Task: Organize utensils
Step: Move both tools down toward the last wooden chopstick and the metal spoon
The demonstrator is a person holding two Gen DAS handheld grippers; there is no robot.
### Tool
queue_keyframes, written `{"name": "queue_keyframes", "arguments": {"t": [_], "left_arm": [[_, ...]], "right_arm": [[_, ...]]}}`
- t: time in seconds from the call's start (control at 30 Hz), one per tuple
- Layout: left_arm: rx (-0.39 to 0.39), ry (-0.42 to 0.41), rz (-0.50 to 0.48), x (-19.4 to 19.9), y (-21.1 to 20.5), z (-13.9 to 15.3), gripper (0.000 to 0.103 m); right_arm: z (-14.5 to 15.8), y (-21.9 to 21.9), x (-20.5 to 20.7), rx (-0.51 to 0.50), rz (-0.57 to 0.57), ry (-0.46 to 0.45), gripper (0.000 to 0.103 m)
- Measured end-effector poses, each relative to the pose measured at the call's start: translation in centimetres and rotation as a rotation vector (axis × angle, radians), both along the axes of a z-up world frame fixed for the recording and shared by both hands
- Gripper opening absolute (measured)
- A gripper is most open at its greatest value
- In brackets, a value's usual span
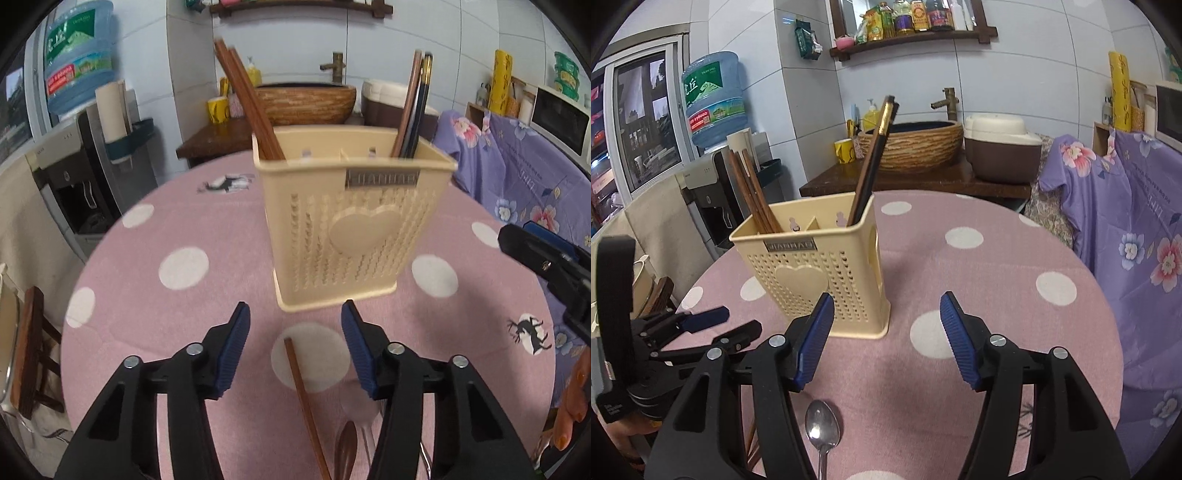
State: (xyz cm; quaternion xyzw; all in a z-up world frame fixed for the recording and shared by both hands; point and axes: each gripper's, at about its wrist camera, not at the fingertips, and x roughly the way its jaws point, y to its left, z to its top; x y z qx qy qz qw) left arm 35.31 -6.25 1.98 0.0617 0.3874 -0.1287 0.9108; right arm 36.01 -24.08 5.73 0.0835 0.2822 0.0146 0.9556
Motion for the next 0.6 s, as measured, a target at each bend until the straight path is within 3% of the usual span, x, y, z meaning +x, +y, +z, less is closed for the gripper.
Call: {"name": "queue_keyframes", "arguments": {"t": [0.17, 0.6], "left_arm": [[0.012, 0.085, 0.017, 0.2, 0.4, -3.0, 0.032], [0.011, 0.175, 0.024, 0.5, 0.1, -6.2, 0.026]], "right_arm": [[-1.6, -0.1, -0.6, 0.021, -0.011, 0.039, 0.060], [-3.9, 0.2, -2.2, 0.029, -0.006, 0.074, 0.060]]}}
